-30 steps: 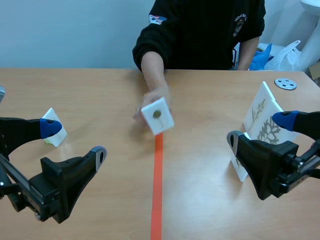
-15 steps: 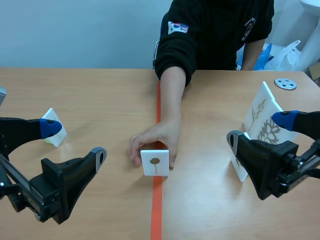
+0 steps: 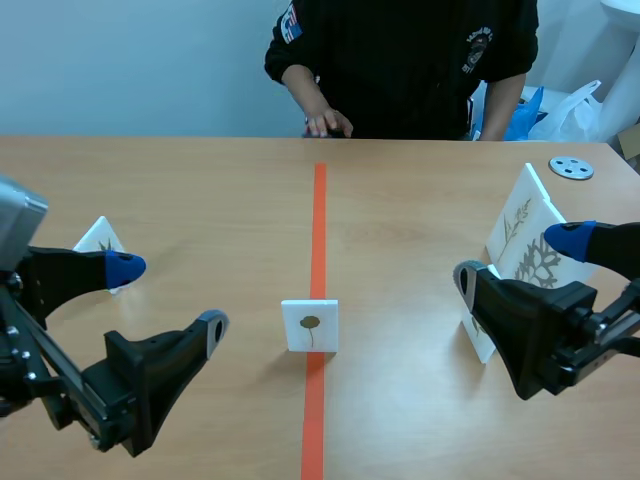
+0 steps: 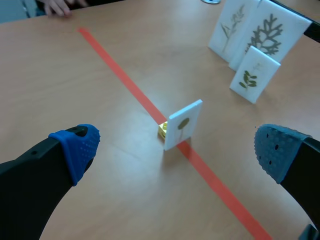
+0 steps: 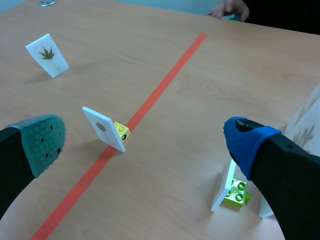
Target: Sort the leaf by its shape. The table is split by an orange tape line. A compound leaf with several leaflets goes to the left side, a simple leaf with one blade goes to the right side. Return to the home posture when a red brick is placed on the table.
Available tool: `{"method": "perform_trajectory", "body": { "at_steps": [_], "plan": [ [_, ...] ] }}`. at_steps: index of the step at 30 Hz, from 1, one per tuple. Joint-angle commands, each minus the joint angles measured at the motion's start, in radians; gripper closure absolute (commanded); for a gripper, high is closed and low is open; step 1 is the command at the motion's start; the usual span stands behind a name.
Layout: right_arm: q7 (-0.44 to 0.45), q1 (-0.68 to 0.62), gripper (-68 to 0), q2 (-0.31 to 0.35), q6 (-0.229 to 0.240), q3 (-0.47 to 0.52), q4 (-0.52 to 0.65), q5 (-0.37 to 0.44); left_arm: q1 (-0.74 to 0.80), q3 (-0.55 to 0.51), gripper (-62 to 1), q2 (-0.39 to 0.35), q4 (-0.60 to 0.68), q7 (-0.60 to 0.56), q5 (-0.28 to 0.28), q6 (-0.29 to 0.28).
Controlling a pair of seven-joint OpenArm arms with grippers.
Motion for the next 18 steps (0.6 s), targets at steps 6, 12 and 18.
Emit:
{"method": "perform_trajectory", "body": {
  "at_steps": [6,12,18],
  "plan": [
    [0.019,0.015,-67.9,0.005,-0.009,0.008,0.015,0.008,-0.142,0.090,-62.3,-0.003,-0.157,-0.097,0.066,-0.026],
    [0.019,0.015,-67.9,0.005,-0.026,0.008,0.015,0.008,-0.284,0.188,-62.3,-0.003,-0.327,-0.183,0.146,-0.044],
    [0.019,0.015,-67.9,0.002,-0.027,0.008,0.014,0.006,-0.408,0.300,-62.3,-0.003,-0.481,-0.283,0.216,-0.055]
  ]
}}
